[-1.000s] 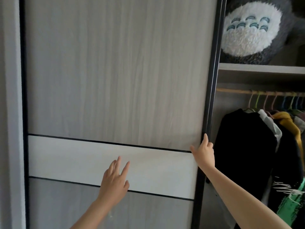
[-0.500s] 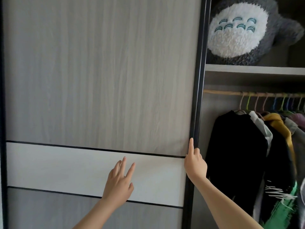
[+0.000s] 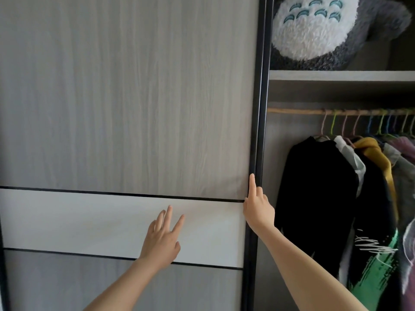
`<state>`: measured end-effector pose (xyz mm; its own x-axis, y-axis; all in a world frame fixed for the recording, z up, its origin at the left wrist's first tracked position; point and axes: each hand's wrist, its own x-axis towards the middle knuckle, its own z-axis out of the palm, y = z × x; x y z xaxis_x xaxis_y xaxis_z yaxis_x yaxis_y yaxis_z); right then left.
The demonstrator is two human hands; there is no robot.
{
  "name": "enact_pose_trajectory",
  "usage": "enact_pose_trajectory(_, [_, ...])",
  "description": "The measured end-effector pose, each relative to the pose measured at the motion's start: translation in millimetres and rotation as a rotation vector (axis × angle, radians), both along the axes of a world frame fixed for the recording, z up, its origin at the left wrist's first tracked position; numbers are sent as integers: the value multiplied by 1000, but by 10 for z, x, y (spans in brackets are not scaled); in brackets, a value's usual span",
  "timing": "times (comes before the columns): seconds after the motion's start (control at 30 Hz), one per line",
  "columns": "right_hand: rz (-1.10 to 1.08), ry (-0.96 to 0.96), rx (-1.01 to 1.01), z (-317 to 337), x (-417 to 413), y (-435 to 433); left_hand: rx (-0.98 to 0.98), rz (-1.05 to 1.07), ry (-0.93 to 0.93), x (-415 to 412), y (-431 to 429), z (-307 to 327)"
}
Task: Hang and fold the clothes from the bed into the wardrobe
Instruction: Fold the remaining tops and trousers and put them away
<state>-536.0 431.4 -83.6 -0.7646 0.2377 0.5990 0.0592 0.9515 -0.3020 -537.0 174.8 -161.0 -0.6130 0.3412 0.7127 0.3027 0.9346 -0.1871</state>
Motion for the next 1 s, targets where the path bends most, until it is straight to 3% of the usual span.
enact_pose_trajectory(0.23, [-17,13,-20,-3,-4,-24,-84,62,-94,-17,-43,-53])
enact_pose_trajectory(0.57, [-8,45,-38,-17,14,44,-69,88,-28,-60,-290,-65])
enact_pose_trajectory(0.73, [7,229,-32,-78,20,164,-43,50,42,-22,-558,-52])
enact_pose_trajectory(0.87, [-42,191,-127,-64,32,200,-22,98,15,-68,-625,16])
enact_pose_trajectory(1.0, [-100,142,-43,-92,77,365,-29,48,35,-154,-433,-13])
